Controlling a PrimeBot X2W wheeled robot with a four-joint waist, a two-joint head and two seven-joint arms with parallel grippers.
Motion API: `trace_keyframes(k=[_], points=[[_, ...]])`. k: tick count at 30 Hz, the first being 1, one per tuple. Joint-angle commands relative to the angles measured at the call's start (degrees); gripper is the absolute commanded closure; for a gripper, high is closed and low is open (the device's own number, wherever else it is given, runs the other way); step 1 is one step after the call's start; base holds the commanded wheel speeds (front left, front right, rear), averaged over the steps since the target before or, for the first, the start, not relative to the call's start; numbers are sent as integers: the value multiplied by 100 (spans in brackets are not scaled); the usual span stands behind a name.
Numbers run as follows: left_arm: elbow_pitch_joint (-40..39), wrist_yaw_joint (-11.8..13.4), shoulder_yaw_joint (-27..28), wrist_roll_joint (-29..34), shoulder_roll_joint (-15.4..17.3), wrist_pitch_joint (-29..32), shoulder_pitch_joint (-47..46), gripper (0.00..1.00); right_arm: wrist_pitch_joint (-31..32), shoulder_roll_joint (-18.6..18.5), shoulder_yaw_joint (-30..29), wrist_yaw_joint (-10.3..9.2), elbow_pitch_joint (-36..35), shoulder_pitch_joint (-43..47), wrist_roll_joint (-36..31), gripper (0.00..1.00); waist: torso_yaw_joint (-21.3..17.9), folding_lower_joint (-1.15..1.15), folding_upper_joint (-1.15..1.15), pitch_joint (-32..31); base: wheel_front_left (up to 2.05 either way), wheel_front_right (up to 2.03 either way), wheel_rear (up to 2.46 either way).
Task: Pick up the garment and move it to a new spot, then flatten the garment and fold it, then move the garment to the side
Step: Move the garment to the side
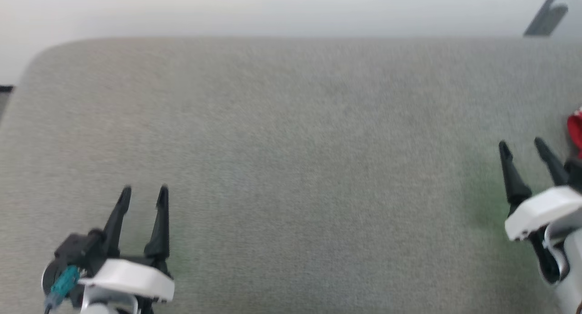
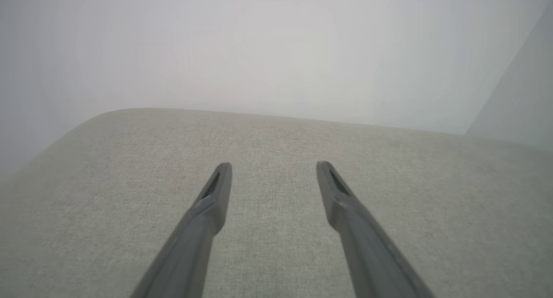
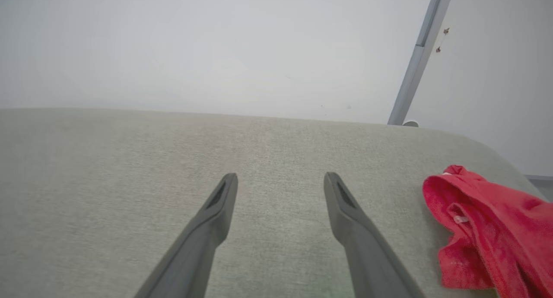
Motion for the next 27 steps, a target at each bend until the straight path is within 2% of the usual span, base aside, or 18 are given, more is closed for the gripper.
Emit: trace_keyframes(k=[1, 8, 27], points=[[10, 17, 77, -44, -43, -27, 180, 0, -31, 101, -139, -4, -215, 267, 64, 0, 248, 0, 0, -378, 0, 0, 0], [-49, 17, 277, 13, -80, -27, 554, 0, -34, 311, -605, -3, -1186, 1178, 72, 0, 451, 0, 0, -638, 0, 0, 0], [-536, 17, 500, 156, -49, -26, 1260, 0, 380, 813, -1220, -3, -2693, 2604, -60, 0, 460, 0, 0, -1075, 0, 0, 0]])
